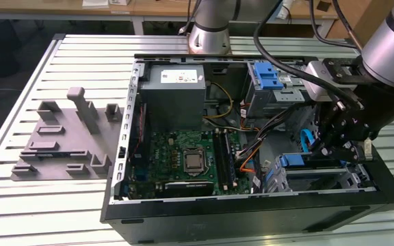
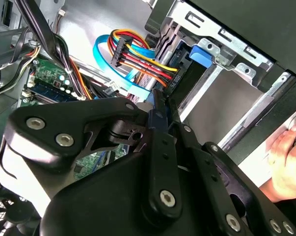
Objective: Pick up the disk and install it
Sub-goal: 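Insert the second disk wire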
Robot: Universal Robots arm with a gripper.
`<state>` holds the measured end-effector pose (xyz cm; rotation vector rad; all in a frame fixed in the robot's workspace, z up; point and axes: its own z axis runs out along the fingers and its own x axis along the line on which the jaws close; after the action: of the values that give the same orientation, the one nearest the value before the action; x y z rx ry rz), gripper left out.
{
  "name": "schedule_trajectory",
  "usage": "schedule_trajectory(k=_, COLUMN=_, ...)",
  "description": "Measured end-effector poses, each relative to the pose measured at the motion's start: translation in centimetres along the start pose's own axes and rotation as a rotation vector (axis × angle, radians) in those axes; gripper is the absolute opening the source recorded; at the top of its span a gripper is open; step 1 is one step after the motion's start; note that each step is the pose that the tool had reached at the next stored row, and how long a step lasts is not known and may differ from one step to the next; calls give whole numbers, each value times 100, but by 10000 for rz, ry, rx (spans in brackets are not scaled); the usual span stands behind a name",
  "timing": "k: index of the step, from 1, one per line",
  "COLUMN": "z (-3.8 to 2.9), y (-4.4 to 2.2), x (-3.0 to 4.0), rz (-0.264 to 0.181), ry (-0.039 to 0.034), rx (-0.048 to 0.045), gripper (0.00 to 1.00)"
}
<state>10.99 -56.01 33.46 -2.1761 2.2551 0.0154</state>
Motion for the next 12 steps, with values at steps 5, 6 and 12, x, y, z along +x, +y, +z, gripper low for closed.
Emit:
schedule_trajectory(k=5, z=11, y=-6, x=0, rz=0, ry=-10, rx=0, gripper=16)
schedule_trajectory(k=6, z=14, y=-6, x=0, rz=0, ry=-11, rx=0, gripper=16)
schedule_trajectory(k=12, z=45, y=-7, x=5, rz=-1, ry=-18, rx=-1, gripper=16)
